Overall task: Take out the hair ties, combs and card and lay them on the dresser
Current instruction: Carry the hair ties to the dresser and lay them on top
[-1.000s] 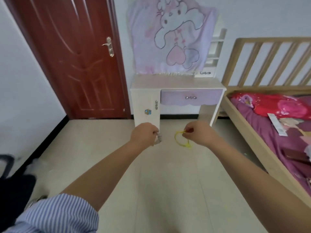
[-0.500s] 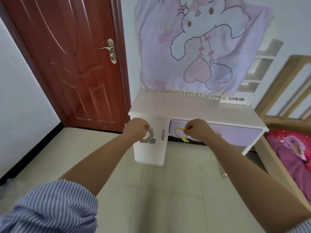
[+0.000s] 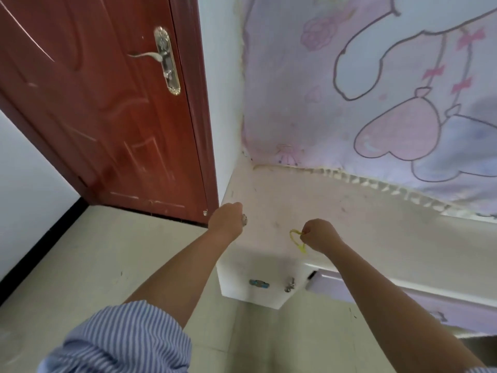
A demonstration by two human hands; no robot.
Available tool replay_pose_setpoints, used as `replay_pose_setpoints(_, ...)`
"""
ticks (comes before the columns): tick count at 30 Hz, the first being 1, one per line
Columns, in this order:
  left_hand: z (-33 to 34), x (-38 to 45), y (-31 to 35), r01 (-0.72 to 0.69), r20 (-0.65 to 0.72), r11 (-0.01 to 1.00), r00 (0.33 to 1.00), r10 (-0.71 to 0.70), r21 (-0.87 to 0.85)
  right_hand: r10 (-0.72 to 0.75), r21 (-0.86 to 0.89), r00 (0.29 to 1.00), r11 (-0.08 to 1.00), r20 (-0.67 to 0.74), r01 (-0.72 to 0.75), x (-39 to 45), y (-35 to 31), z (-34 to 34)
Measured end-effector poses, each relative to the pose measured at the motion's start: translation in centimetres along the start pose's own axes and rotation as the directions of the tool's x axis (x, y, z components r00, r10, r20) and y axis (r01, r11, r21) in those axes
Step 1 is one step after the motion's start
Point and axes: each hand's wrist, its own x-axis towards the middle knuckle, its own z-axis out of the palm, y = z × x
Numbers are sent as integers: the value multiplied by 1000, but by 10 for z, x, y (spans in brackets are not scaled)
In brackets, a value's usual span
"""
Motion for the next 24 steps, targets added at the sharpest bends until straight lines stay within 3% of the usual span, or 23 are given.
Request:
replay_pose_setpoints(3, 12, 54, -3, 23, -74, 999, 997, -25, -35, 6, 6, 986, 1000, -164, -6, 60, -7, 3)
replay_pose_setpoints(6, 40, 88, -8, 29, -123, 1000, 992, -30, -11, -64, -19, 926, 998, -373, 61, 102, -2, 30)
replay_pose_setpoints(9, 85, 99, -17, 11, 5, 996, 1000, -12, 90, -159, -97, 952, 986, -262, 138, 117, 11, 79)
replay_pose_setpoints(11, 108, 95, -23, 12, 8, 986, 1000, -13, 166, -171, -93, 968, 983, -182, 156, 114, 17, 102)
replay_pose_setpoints(16, 132, 80, -26, -22, -194, 992, 980, 46, 124, -218, -44, 923, 976, -318, 215, 108, 22, 113)
replay_pose_setpoints(22, 132, 62, -17, -9, -127, 995, 992, 21, 96, -212, 81, 875, 959, -434, 272, 96, 34, 112)
replay_pose_setpoints(24, 131, 51, -11, -74, -130, 987, 987, 93, 144, -212, 79, 875, 959, -435, 272, 76, 51, 117)
